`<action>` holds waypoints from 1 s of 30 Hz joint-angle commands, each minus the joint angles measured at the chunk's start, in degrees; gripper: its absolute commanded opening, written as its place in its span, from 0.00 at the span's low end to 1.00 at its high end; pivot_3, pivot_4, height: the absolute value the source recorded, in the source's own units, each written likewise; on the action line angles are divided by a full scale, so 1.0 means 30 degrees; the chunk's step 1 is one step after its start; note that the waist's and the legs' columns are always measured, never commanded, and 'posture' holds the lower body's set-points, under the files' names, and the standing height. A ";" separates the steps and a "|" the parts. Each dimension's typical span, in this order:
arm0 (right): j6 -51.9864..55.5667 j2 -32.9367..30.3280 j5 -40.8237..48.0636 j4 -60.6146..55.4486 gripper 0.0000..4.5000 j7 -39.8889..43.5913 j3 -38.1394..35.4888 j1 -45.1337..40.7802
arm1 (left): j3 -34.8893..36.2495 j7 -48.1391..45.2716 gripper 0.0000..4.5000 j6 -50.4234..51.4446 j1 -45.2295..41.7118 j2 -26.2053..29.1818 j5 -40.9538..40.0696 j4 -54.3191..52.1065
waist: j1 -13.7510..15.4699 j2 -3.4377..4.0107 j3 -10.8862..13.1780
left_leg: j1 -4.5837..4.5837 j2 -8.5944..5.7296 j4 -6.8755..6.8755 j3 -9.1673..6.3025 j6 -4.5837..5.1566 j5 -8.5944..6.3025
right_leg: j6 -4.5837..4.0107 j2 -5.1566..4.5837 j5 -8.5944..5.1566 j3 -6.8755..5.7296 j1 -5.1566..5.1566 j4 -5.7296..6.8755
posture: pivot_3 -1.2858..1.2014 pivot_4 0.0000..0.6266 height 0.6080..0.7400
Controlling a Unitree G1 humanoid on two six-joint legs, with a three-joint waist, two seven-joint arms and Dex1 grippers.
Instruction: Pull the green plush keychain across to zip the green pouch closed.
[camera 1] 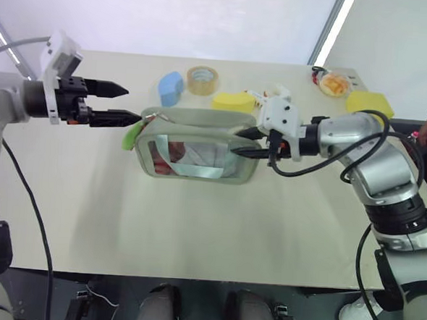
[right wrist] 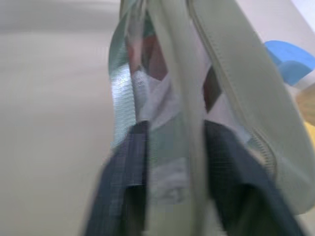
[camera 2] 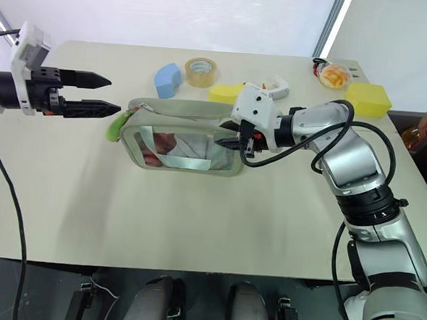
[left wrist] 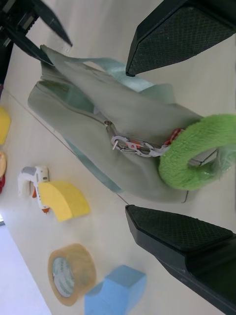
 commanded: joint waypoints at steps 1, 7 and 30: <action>0.0654 -0.0669 0.0452 -0.1113 0.58 0.0071 -0.1475 -0.0523 | 0.0445 0.0077 1.00 -0.0700 -0.0600 0.0651 0.0451 0.0765 | 0.0009 0.0001 0.0001 | 0.0000 0.0000 -0.0001 -0.0001 0.0000 0.0000 | 0.0000 0.0000 0.0000 0.0000 0.0000 0.0000 | 0.52 0.24 1.00; 0.2507 -0.2147 0.1445 -0.2780 0.58 -0.0004 -0.2929 0.0457 | 0.0570 -0.0226 1.00 -0.1931 -0.0471 0.1818 0.1464 0.2703 | 0.0045 0.0000 0.0002 | -0.0004 -0.0002 -0.0002 0.0002 0.0004 -0.0002 | 0.0000 -0.0001 0.0000 0.0000 0.0002 -0.0011 | 0.52 0.24 1.00; 0.2622 0.0015 0.1162 -0.2223 0.01 -0.1569 -0.2070 0.1246 | 0.0122 0.0646 1.00 -0.1792 0.4673 0.0501 0.1383 -0.1790 | 0.0012 -0.0001 0.0002 | 0.0016 0.0002 -0.0012 0.0003 0.0002 -0.0001 | -0.0002 -0.0004 0.0000 0.0001 0.0010 -0.0003 | 0.52 0.24 1.00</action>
